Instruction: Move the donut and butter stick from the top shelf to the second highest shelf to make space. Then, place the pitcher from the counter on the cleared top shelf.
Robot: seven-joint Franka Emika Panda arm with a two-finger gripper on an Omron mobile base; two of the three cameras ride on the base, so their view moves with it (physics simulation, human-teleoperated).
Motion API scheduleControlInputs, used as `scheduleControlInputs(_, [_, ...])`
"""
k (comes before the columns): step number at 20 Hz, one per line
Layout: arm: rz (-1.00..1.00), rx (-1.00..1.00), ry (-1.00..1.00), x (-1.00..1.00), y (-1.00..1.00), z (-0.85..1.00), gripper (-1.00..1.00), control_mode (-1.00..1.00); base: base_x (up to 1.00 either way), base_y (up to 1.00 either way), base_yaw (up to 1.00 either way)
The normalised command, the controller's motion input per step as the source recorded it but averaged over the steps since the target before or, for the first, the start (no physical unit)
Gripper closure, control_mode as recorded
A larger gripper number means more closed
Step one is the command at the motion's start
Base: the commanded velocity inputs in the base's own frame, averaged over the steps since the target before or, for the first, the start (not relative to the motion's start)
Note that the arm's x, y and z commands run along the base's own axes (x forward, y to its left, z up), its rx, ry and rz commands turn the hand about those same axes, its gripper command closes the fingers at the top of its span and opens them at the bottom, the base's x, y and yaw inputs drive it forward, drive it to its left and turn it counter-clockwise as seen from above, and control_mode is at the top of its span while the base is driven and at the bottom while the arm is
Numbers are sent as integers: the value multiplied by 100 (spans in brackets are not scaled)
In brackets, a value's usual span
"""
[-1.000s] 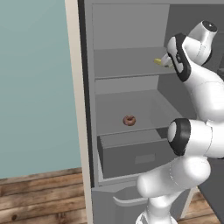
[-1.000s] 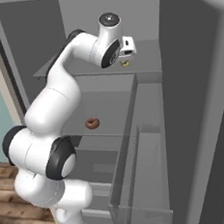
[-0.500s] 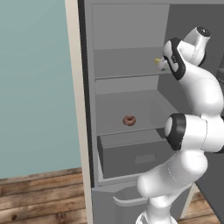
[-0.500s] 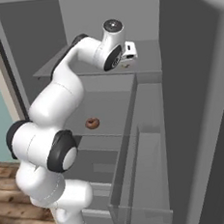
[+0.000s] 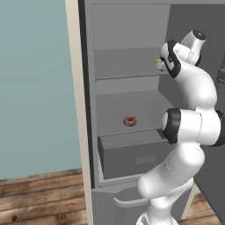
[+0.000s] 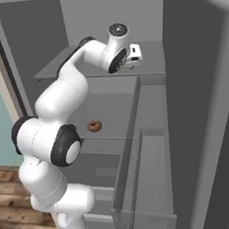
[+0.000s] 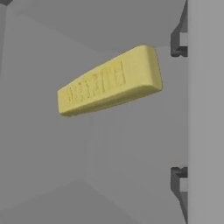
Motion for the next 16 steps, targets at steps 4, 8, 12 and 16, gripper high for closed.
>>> scheduleControlInputs(4, [0,0,1,17,-31,0,-100,-100,0,0,0])
scheduleControlInputs(8, [0,0,1,6,-32,0,-100,-100,0,0,0])
scheduleControlInputs(12, [0,0,0,26,-9,0,-100,-100,0,0,0])
scheduleControlInputs(16, [5,0,0,40,0,-6,-100,-100,0,0,0])
